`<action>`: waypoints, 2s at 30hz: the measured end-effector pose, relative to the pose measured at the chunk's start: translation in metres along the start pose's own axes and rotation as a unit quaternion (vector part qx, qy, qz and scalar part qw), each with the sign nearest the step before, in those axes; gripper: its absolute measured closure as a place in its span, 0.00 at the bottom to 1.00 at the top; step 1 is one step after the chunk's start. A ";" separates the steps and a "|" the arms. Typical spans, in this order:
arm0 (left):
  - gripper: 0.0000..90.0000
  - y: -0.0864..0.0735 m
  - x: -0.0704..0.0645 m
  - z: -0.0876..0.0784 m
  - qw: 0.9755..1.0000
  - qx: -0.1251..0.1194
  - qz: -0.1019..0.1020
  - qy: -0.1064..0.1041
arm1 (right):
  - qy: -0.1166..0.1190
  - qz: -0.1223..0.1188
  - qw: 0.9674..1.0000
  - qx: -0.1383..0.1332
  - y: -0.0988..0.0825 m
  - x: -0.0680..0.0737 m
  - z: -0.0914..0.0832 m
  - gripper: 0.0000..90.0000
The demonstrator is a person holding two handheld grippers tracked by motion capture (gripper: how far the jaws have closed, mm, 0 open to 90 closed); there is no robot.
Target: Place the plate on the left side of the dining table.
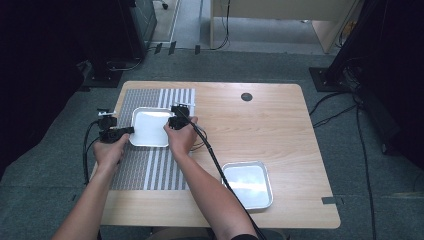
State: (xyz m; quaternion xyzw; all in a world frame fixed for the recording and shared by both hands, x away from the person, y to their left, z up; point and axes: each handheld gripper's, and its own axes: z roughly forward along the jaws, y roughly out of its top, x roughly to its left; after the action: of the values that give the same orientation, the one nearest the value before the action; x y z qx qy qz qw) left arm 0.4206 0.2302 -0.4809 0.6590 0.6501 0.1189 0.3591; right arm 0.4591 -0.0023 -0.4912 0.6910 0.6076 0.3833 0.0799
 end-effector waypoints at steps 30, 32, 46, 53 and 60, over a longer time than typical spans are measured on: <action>0.96 0.007 0.014 0.024 1.000 0.016 -0.022 0.007 | 0.040 -0.031 0.999 -0.007 -0.001 -0.008 0.025 0.77; 0.91 0.006 0.014 0.021 1.000 0.006 -0.022 0.006 | 0.040 -0.033 0.999 -0.008 0.000 -0.009 0.024 0.76; 0.51 -0.002 0.007 -0.008 0.999 -0.033 -0.009 -0.021 | 0.036 -0.067 0.996 -0.050 0.008 -0.018 -0.006 0.59; 0.46 -0.014 0.001 -0.024 0.999 -0.045 0.004 -0.029 | 0.028 -0.079 0.994 -0.076 0.010 -0.030 -0.034 0.53; 0.38 -0.021 -0.016 -0.035 0.997 -0.061 0.027 -0.035 | 0.046 -0.095 0.993 -0.055 0.009 -0.044 -0.053 0.43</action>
State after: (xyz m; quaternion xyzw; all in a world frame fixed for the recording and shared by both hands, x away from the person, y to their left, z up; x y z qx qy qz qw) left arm 0.3804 0.2243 -0.4638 0.6570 0.6104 0.1454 0.4179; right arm 0.4343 -0.0631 -0.4679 0.6061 0.6517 0.4384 0.1256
